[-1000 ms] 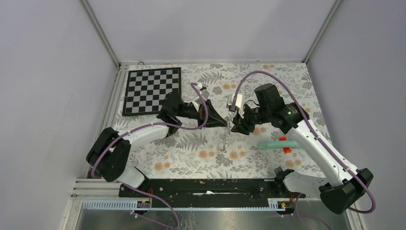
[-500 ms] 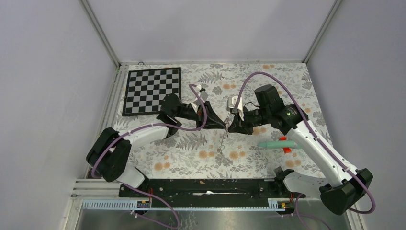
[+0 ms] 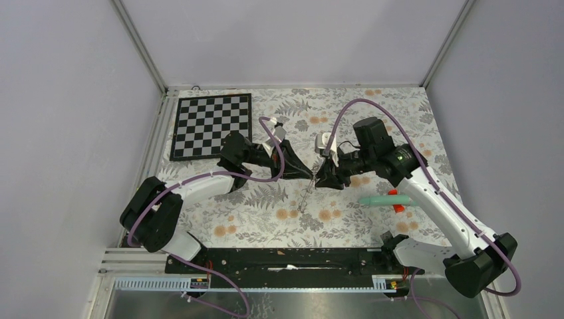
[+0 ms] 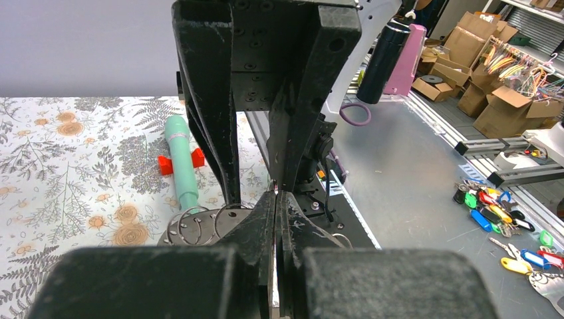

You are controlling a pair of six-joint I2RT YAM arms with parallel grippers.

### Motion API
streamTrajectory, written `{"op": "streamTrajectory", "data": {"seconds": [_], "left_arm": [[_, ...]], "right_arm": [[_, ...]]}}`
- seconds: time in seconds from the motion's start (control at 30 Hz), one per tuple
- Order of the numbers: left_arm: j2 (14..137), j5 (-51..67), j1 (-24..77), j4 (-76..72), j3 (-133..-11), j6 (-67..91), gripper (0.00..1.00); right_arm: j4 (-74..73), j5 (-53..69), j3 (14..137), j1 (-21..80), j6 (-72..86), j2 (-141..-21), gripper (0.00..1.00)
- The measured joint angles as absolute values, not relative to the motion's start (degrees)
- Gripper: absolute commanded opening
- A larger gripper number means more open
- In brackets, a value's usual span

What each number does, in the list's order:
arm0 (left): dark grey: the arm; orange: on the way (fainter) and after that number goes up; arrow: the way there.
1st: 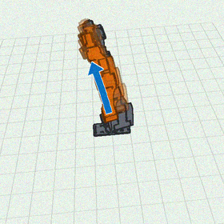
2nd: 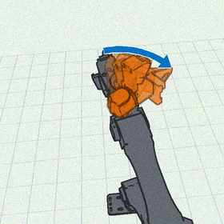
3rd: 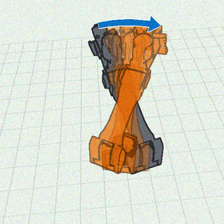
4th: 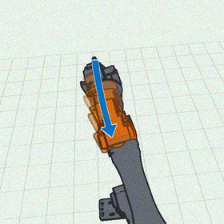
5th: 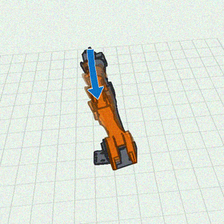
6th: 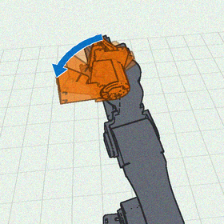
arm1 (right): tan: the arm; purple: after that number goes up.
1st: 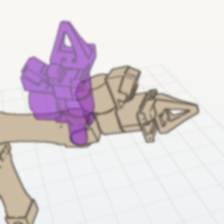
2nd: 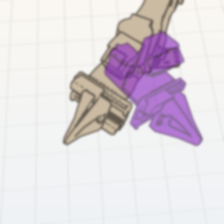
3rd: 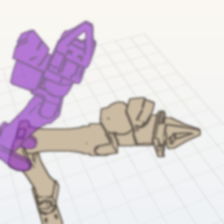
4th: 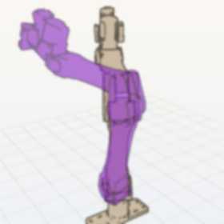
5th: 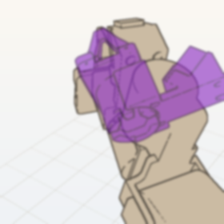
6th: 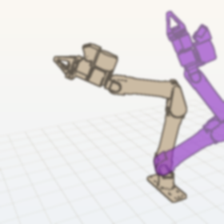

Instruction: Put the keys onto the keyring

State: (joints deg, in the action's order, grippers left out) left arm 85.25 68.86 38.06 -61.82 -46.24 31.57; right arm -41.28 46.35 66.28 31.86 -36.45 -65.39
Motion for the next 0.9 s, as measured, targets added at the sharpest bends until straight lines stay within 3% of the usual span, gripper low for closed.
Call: {"op": "streamTrajectory", "data": {"seconds": [0.3, 0.57, 0.9], "left_arm": [[85.7, 68.8, 38.1, -61.8, -46.2, 31.6, 0.00], [86.2, 68.8, 38.1, -61.8, -46.2, 31.6, 0.00], [86.3, 68.8, 38.1, -61.8, -46.2, 31.8, 0.00]], "right_arm": [[-41.5, 46.0, 68.1, 31.8, -36.3, -62.8, 0.38], [-41.4, 46.2, 69.1, 31.8, -36.2, -62.8, 0.29], [-39.9, 47.2, 67.7, 31.8, -35.7, -63.2, 0.28]]}}
